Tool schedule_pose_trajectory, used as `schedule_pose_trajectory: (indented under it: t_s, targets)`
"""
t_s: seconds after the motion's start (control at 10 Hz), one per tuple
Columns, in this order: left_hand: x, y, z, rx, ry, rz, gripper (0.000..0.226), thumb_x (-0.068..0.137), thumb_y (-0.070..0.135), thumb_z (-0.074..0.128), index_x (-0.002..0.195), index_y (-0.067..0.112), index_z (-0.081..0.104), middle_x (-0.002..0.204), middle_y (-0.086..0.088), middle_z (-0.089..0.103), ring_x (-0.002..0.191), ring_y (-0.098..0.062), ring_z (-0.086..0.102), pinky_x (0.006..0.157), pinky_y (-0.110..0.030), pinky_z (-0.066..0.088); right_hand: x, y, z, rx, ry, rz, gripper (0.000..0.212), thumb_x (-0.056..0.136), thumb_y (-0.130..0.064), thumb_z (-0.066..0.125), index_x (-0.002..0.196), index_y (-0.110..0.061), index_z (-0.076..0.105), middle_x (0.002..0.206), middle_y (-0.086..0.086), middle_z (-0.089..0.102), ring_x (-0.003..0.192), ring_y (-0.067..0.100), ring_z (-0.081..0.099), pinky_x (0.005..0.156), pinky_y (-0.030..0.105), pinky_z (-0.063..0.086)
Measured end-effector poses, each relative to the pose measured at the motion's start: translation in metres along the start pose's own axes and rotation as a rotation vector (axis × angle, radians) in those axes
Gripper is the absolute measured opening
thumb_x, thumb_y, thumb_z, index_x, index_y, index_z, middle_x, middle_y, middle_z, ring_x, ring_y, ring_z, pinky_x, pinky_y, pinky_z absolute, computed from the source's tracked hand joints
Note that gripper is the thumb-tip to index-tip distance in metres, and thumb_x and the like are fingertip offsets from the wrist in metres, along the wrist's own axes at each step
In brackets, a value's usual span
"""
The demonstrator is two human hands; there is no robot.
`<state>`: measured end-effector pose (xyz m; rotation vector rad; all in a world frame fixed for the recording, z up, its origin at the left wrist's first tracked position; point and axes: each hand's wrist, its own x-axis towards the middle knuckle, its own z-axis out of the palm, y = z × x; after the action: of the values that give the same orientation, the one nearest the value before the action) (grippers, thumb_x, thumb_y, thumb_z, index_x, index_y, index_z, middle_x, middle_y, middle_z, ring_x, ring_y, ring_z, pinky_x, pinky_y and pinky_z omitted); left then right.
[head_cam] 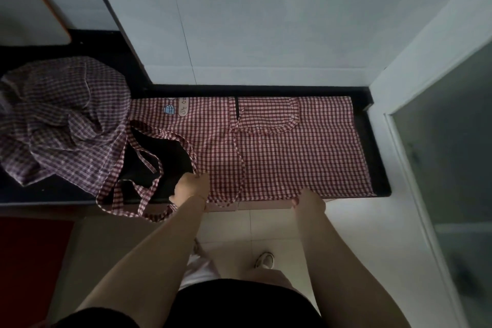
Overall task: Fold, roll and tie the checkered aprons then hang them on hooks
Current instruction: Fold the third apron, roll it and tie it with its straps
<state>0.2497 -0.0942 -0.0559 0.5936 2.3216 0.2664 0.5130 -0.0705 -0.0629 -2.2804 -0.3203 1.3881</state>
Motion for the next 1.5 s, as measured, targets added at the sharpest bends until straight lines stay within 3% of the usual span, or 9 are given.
schedule_pose_trajectory:
  t_s: [0.1, 0.3, 0.4, 0.6, 0.8, 0.9, 1.1, 1.4, 1.5]
  targets:
    - [-0.014, -0.005, 0.007, 0.092, 0.051, -0.026, 0.030, 0.085, 0.041, 0.052, 0.094, 0.016, 0.067, 0.104, -0.009, 0.064, 0.109, -0.031, 0.051, 0.101, -0.048, 0.031, -0.013, 0.006, -0.016, 0.346, -0.046, -0.007, 0.010, 0.093, -0.009, 0.054, 0.085, -0.009, 0.058, 0.080, 0.007, 0.060, 0.064, 0.017, 0.058, 0.061, 0.030, 0.050]
    - [-0.028, -0.010, 0.013, 0.197, 0.069, -0.029, 0.031, 0.092, 0.034, 0.049, 0.109, 0.016, 0.068, 0.121, -0.009, 0.060, 0.120, -0.030, 0.043, 0.102, -0.046, 0.030, -0.008, 0.011, -0.022, 0.335, -0.139, -0.004, 0.014, 0.095, -0.009, 0.057, 0.081, -0.008, 0.058, 0.079, 0.009, 0.063, 0.068, 0.020, 0.063, 0.083, 0.040, 0.057]
    - [-0.026, -0.009, 0.008, 0.174, 0.077, -0.026, 0.029, 0.096, 0.029, 0.047, 0.111, 0.017, 0.068, 0.122, -0.009, 0.061, 0.121, -0.029, 0.044, 0.102, -0.044, 0.029, -0.011, 0.005, -0.022, 0.349, -0.079, 0.102, 0.012, 0.091, -0.003, 0.062, 0.083, -0.003, 0.053, 0.079, 0.014, 0.065, 0.067, 0.022, 0.065, 0.079, 0.038, 0.060]
    - [-0.021, 0.003, -0.012, 0.125, 0.022, -0.044, 0.028, 0.095, 0.027, 0.048, 0.107, 0.011, 0.067, 0.116, -0.010, 0.064, 0.113, -0.031, 0.054, 0.104, -0.044, 0.029, -0.009, -0.010, -0.022, 0.246, -0.084, 0.120, 0.012, 0.090, -0.007, 0.061, 0.082, -0.007, 0.053, 0.067, 0.004, 0.058, 0.051, 0.013, 0.051, 0.046, 0.024, 0.041]
    - [-0.021, 0.024, -0.022, -0.132, 0.386, 0.404, 0.016, 0.093, 0.022, 0.045, 0.085, 0.011, 0.052, 0.068, -0.011, 0.063, 0.066, -0.030, 0.054, 0.098, -0.042, 0.028, -0.027, -0.041, -0.014, 0.458, 0.011, -0.154, 0.011, 0.093, -0.013, 0.061, 0.085, -0.006, 0.063, 0.075, 0.008, 0.067, 0.061, 0.017, 0.061, 0.061, 0.030, 0.051]
    - [-0.013, 0.006, -0.017, 0.025, 0.398, 0.411, 0.016, 0.093, 0.022, 0.046, 0.086, 0.010, 0.055, 0.074, -0.014, 0.066, 0.072, -0.031, 0.056, 0.094, -0.043, 0.030, -0.018, -0.021, -0.012, 0.442, -0.078, -0.060, 0.004, 0.093, -0.005, 0.059, 0.092, -0.001, 0.060, 0.082, 0.013, 0.066, 0.068, 0.023, 0.064, 0.067, 0.034, 0.056]
    - [0.003, -0.026, -0.005, 0.284, 0.040, 0.162, 0.028, 0.091, 0.026, 0.046, 0.110, 0.019, 0.065, 0.113, -0.008, 0.067, 0.113, -0.029, 0.055, 0.108, -0.046, 0.025, 0.003, 0.023, -0.020, 0.291, -0.206, 0.004, 0.011, 0.099, -0.003, 0.052, 0.110, -0.002, 0.052, 0.094, 0.012, 0.061, 0.077, 0.022, 0.065, 0.057, 0.028, 0.056]
    - [0.006, -0.029, -0.009, 0.140, -0.047, 0.176, 0.026, 0.086, 0.027, 0.060, 0.108, 0.020, 0.047, 0.099, -0.005, 0.062, 0.096, -0.031, 0.059, 0.097, -0.048, 0.045, 0.010, 0.017, -0.013, 0.411, -0.134, 0.153, 0.010, 0.093, -0.009, 0.064, 0.092, -0.006, 0.054, 0.079, 0.007, 0.060, 0.061, 0.015, 0.057, 0.045, 0.024, 0.048]
    - [0.008, -0.024, -0.012, 0.119, -0.091, 0.179, 0.025, 0.087, 0.033, 0.064, 0.104, 0.022, 0.049, 0.093, -0.001, 0.061, 0.090, -0.026, 0.059, 0.093, -0.045, 0.049, 0.008, 0.006, -0.016, 0.512, -0.010, 0.155, 0.013, 0.093, -0.010, 0.066, 0.089, -0.007, 0.053, 0.081, 0.005, 0.058, 0.068, 0.014, 0.058, 0.061, 0.023, 0.055]
